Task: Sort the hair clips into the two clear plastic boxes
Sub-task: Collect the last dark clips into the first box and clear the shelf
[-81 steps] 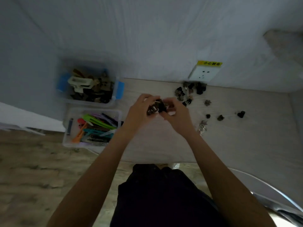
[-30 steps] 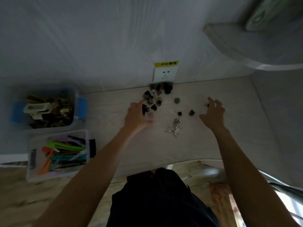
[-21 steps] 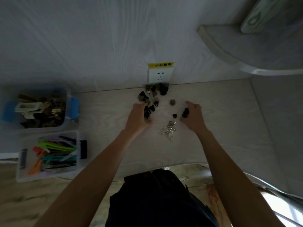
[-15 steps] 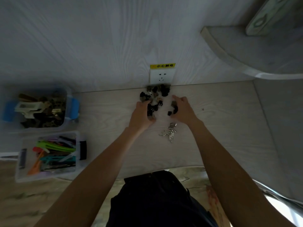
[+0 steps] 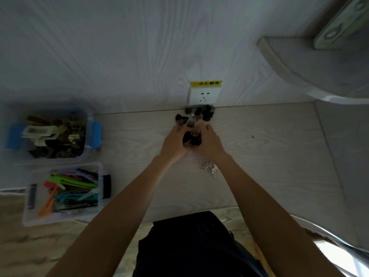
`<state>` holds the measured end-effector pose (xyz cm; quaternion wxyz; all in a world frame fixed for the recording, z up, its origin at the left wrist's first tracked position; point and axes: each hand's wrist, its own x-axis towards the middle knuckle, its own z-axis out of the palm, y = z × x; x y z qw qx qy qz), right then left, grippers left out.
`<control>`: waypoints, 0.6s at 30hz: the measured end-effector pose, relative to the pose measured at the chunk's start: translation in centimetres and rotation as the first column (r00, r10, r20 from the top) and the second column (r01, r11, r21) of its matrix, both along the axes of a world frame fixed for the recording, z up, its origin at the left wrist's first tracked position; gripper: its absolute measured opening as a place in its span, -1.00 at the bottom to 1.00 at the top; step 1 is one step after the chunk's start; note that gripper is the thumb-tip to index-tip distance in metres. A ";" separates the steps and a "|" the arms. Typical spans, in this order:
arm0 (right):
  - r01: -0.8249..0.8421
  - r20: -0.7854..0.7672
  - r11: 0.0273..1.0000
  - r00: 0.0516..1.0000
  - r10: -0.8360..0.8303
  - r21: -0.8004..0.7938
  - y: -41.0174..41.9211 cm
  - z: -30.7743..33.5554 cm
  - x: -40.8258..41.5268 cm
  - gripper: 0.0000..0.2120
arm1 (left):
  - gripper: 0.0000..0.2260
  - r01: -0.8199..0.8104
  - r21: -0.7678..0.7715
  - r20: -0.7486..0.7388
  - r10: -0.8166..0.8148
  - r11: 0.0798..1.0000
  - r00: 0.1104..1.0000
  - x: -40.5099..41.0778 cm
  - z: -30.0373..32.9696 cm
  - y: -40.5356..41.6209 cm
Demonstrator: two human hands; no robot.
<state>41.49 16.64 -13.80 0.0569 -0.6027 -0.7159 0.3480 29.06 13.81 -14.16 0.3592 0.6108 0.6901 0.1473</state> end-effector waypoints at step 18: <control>0.135 -0.306 0.988 0.940 -0.153 -0.080 -3.2 2.0 -3.0 -0.77 | -0.69 -0.145 0.002 0.239 0.140 0.989 0.961 -6.0 2.5 -4.2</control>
